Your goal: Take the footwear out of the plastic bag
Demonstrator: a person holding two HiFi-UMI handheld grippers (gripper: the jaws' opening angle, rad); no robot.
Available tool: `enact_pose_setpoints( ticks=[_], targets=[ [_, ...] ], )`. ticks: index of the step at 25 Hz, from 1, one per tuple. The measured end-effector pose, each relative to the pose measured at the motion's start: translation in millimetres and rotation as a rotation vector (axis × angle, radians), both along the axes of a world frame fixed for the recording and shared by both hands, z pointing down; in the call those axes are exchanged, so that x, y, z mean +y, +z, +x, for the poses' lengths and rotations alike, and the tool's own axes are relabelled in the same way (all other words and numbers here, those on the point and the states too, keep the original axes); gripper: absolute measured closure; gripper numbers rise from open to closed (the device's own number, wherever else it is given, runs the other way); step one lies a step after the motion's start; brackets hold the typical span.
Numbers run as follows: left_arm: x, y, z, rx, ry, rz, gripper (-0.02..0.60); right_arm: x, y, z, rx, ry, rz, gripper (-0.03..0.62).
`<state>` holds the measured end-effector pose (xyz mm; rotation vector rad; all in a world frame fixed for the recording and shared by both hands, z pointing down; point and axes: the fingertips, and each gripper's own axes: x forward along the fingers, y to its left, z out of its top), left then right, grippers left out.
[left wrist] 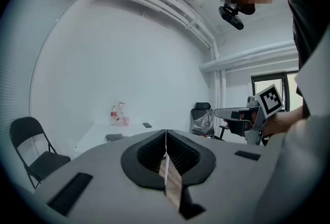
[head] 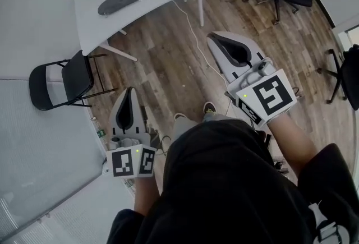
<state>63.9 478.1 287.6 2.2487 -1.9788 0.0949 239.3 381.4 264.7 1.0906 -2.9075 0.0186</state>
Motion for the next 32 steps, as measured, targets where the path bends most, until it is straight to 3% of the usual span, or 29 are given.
enact_pose_setpoints(
  ticks=[15, 32],
  targets=[
    [-4.4, 5.8, -6.2, -0.018, 0.009, -0.013, 0.557, -27.8, -7.0, 7.5, 0.057, 0.004, 0.041, 0.574],
    [-91.3, 27.8, -50.2, 0.017, 0.070, -0.046, 0.557, -107.3, 4.0, -41.6, 0.103, 0.052, 0.010, 0.574]
  ],
)
